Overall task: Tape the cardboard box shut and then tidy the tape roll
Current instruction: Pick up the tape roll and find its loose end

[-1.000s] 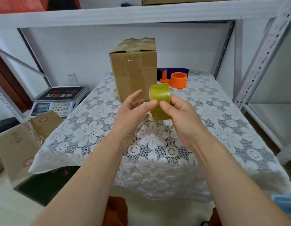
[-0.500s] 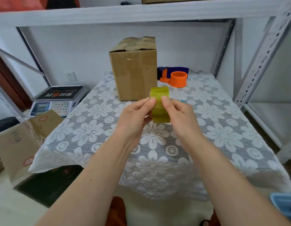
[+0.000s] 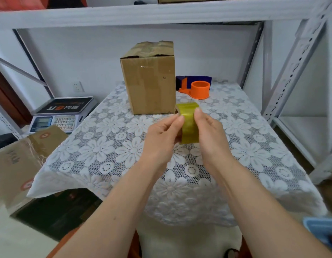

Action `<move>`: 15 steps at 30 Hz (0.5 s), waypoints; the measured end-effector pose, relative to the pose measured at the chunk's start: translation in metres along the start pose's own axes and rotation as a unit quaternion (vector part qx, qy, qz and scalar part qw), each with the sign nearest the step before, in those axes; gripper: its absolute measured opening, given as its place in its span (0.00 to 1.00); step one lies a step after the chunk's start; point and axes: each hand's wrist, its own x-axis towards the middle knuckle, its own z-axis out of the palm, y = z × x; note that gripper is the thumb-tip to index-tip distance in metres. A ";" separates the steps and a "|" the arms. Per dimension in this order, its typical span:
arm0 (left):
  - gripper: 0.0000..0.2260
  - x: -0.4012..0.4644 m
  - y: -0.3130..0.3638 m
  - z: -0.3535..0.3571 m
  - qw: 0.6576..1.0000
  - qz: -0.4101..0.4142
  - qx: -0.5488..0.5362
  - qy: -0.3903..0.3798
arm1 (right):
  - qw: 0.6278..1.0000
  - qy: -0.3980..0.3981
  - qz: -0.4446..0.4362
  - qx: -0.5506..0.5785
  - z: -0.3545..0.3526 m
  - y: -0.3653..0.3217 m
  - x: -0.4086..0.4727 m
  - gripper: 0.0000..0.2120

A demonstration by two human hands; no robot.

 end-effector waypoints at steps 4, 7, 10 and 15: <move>0.09 -0.002 0.002 0.003 1.000 0.016 -0.001 -0.022 | 1.000 0.028 0.000 0.003 0.002 0.002 0.002 0.20; 0.08 -0.002 0.003 0.001 0.999 0.004 -0.045 -0.011 | 1.000 0.001 -0.021 -0.020 0.006 0.003 0.000 0.17; 0.08 0.000 0.000 0.002 0.998 -0.007 -0.064 0.020 | 0.997 -0.032 -0.033 -0.056 0.010 0.006 -0.002 0.15; 0.07 0.006 -0.001 0.001 0.988 -0.039 -0.133 0.063 | 0.991 -0.074 -0.062 -0.093 0.014 0.007 -0.005 0.12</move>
